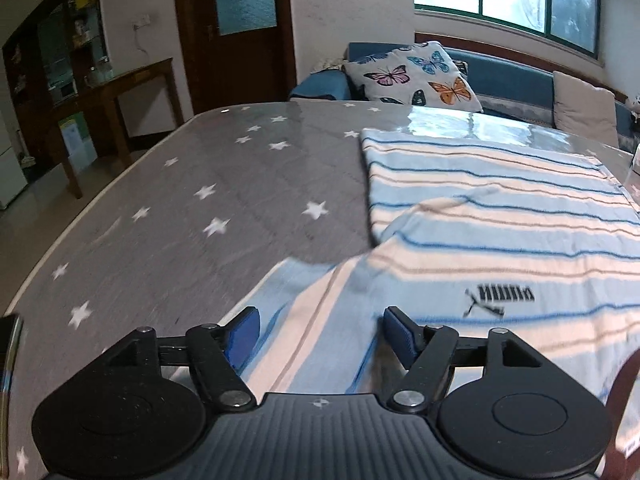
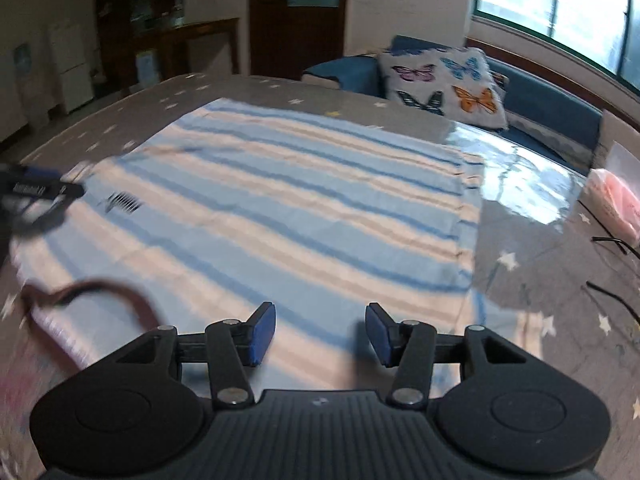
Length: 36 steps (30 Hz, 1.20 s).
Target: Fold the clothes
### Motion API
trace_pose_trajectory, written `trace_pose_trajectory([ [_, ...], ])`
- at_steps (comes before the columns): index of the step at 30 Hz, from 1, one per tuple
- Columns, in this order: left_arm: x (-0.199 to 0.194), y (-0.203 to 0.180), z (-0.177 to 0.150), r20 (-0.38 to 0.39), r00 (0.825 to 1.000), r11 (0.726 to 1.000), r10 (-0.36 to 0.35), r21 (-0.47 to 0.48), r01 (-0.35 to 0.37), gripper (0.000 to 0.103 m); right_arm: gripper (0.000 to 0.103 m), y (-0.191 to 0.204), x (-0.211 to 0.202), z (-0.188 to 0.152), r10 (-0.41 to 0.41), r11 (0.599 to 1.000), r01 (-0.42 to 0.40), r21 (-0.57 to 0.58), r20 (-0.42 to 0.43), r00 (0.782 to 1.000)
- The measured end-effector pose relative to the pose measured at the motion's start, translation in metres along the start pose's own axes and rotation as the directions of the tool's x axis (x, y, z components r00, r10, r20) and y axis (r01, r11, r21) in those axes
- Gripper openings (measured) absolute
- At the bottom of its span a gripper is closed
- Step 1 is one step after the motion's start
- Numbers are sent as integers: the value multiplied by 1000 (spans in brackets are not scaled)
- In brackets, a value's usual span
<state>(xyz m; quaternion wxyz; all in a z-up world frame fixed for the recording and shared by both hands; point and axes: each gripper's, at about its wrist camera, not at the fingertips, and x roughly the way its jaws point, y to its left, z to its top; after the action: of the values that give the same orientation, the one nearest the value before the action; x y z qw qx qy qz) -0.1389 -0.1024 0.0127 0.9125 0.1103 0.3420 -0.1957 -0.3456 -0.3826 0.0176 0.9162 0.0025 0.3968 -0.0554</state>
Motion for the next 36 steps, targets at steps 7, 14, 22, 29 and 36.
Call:
trace_pose_trajectory([
  [7, -24, 2, -21, 15, 1000, 1000, 23, 9, -23, 80, 58, 27, -25, -33, 30, 998, -29, -57, 18, 999],
  [14, -47, -38, -19, 72, 996, 996, -57, 72, 51, 85, 60, 32, -37, -32, 8, 999, -3, -49, 91, 996],
  [22, -53, -91, -42, 65, 986, 970, -153, 199, 137, 86, 60, 49, -24, -38, 45, 995, -36, -92, 90, 995],
  [29, -64, -100, -62, 131, 984, 956, -124, 282, 83, 89, 62, 47, -30, -48, 61, 997, -57, -46, 101, 993],
  [36, -72, -99, -47, 150, 978, 959, -144, 263, 101, 90, 63, 25, -59, -54, 58, 996, -68, 53, 172, 983],
])
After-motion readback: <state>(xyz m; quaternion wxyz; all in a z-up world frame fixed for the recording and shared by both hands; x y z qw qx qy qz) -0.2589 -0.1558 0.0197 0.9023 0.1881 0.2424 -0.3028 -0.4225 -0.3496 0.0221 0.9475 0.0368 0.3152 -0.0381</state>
